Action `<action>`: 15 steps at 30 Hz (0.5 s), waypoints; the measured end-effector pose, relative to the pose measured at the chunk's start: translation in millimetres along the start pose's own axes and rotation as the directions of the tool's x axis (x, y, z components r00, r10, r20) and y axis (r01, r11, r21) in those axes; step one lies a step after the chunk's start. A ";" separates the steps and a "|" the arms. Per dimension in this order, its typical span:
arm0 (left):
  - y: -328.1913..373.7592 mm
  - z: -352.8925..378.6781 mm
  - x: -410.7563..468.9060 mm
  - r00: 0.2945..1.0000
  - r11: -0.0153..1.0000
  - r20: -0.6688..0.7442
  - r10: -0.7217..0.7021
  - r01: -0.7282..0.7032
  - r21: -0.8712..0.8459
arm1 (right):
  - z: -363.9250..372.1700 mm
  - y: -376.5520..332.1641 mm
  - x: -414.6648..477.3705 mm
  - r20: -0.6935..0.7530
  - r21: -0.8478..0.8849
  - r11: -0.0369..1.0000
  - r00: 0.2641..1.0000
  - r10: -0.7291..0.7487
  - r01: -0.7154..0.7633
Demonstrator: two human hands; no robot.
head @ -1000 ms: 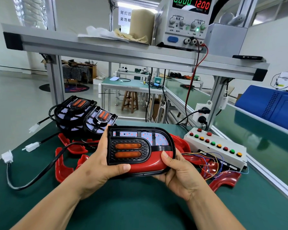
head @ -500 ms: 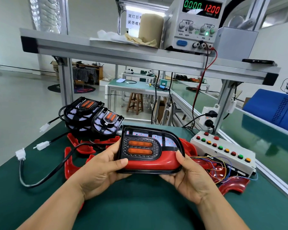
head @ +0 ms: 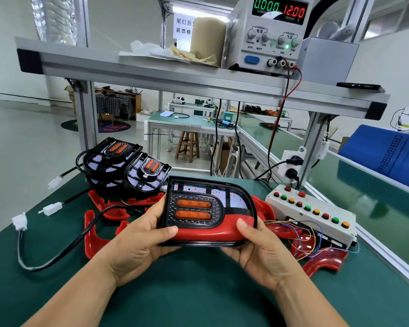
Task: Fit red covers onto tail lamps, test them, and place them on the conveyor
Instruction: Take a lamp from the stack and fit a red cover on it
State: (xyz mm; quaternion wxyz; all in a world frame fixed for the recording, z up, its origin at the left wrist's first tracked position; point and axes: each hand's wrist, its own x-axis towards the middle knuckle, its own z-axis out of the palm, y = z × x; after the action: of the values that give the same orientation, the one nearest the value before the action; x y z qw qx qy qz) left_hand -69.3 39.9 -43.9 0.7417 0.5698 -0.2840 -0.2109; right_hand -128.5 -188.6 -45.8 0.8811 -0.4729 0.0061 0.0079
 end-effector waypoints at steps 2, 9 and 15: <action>-3.0 1.3 0.2 1.000 0.999 0.010 -0.001 0.002 -0.037 | 3.0 3.6 0.2 -0.012 -0.014 1.000 1.000 -0.018 0.017; -10.9 5.7 4.3 0.988 0.979 -0.086 0.131 -0.115 0.165 | 9.5 10.7 1.2 -0.021 -0.040 0.994 0.994 -0.104 0.103; -11.3 3.6 9.8 0.980 0.967 -0.063 0.190 -0.175 0.186 | 12.0 10.0 2.5 -0.042 -0.039 0.989 0.989 -0.141 0.139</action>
State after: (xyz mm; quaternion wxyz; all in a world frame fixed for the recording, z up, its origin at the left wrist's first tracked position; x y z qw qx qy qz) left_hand -64.2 28.1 -52.3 0.7144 0.6138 -0.3231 -0.0921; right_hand -126.1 -173.0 -47.5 0.8704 -0.4880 -0.0078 -0.0644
